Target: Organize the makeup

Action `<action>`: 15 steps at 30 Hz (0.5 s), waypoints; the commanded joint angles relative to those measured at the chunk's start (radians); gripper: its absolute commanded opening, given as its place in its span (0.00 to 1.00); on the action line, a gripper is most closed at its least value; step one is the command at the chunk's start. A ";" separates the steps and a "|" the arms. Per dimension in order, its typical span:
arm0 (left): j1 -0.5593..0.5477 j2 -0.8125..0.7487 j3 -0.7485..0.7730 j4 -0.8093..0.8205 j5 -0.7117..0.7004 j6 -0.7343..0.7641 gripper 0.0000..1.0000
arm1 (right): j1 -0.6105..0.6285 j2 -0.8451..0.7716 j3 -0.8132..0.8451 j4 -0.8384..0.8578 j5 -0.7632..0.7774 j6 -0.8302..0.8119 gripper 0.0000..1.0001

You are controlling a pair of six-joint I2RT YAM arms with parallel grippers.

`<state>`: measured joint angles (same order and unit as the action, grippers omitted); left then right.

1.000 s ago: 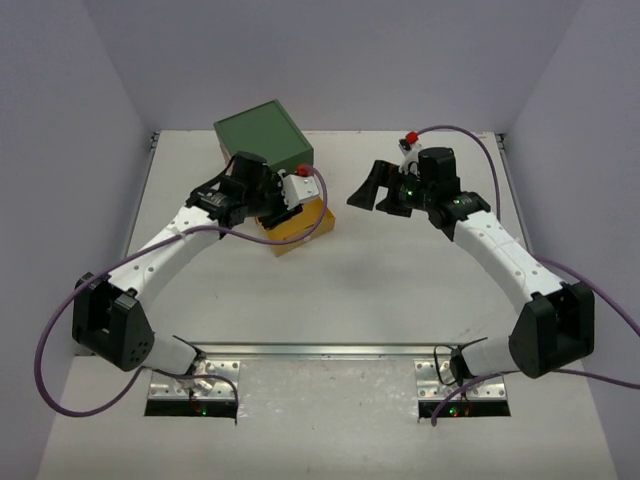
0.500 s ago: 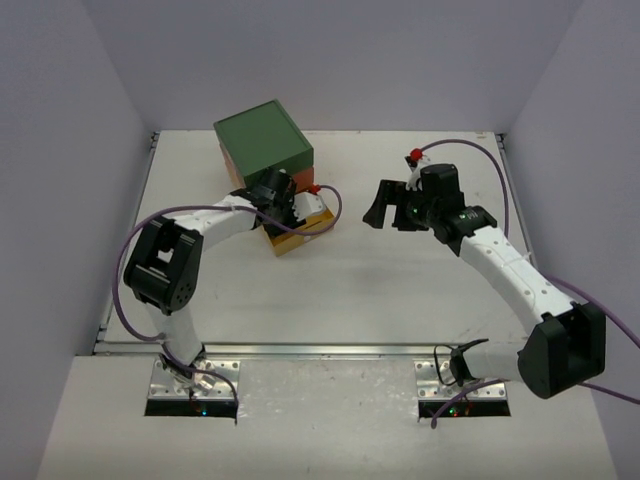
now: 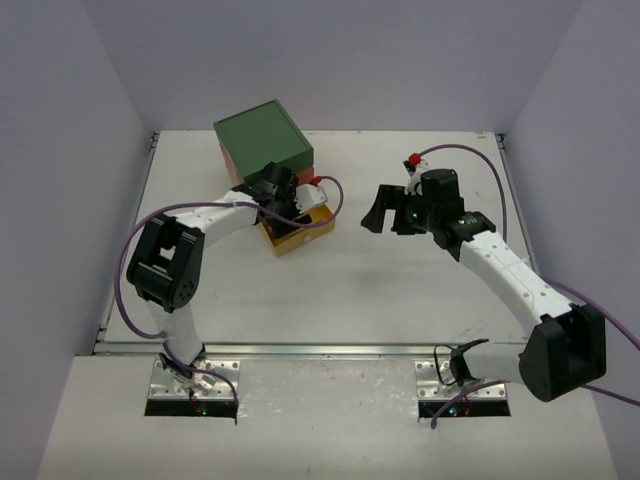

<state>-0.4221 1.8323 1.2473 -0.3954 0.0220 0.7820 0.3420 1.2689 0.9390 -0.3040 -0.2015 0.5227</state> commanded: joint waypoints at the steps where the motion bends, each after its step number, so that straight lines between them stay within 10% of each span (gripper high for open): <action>1: 0.000 -0.098 0.130 -0.049 0.035 -0.036 0.70 | 0.000 0.006 -0.029 0.129 -0.095 0.075 0.99; 8: 0.003 -0.139 0.445 -0.177 0.070 -0.146 0.77 | 0.005 0.070 -0.180 0.375 -0.093 0.424 0.86; 15: 0.196 0.023 0.820 -0.288 0.087 -0.315 0.79 | 0.096 0.261 -0.116 0.445 -0.016 0.636 0.45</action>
<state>-0.3663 1.7822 1.9000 -0.6227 0.1074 0.6039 0.3738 1.4544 0.7494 0.0336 -0.2677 0.9895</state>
